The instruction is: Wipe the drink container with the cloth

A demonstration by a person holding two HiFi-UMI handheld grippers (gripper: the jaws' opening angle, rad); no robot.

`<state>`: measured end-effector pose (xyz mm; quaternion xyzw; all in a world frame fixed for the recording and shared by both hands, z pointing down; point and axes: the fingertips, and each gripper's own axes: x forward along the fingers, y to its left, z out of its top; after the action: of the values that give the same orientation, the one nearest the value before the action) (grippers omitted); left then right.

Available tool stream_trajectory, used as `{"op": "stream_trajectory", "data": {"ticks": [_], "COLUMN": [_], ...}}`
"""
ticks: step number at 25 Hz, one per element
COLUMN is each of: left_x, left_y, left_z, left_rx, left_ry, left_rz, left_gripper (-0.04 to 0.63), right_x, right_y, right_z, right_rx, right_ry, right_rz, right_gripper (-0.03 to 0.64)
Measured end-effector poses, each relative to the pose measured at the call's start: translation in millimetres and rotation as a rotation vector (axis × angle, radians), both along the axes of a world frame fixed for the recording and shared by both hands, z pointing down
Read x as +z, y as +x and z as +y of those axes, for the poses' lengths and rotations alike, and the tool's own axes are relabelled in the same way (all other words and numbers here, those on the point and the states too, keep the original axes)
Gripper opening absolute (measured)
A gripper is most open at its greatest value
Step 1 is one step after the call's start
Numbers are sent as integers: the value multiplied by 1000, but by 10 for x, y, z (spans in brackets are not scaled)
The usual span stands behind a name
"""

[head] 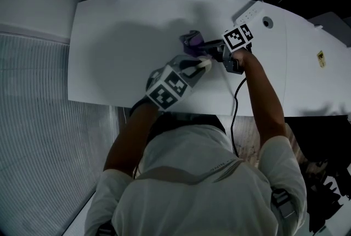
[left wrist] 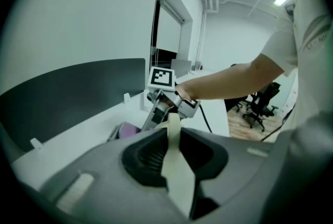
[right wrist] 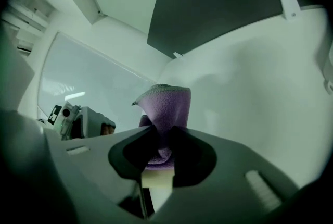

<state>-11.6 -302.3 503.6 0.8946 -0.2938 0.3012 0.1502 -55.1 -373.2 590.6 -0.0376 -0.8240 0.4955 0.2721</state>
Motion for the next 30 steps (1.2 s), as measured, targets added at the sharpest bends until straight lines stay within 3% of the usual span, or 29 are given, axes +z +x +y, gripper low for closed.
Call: {"op": "stream_trajectory", "data": {"ticks": [11, 17, 22, 30], "left_x": [-12, -17, -23, -165], "left_y": [2, -5, -4, -14], "left_z": [3, 10, 13, 97], "left_rx": [6, 28, 37, 39], "left_ry": [7, 43, 95, 137], "left_rz": [5, 7, 24, 81], "left_gripper": [75, 74, 72, 132], "right_x": [600, 606, 254, -365], "right_y": [90, 127, 303, 941], "right_z": [-13, -54, -227, -101], "right_rx": [27, 95, 323, 667], "right_ry": [83, 101, 119, 338], "right_rz": [208, 223, 114, 71], "right_gripper": [86, 86, 87, 87]}}
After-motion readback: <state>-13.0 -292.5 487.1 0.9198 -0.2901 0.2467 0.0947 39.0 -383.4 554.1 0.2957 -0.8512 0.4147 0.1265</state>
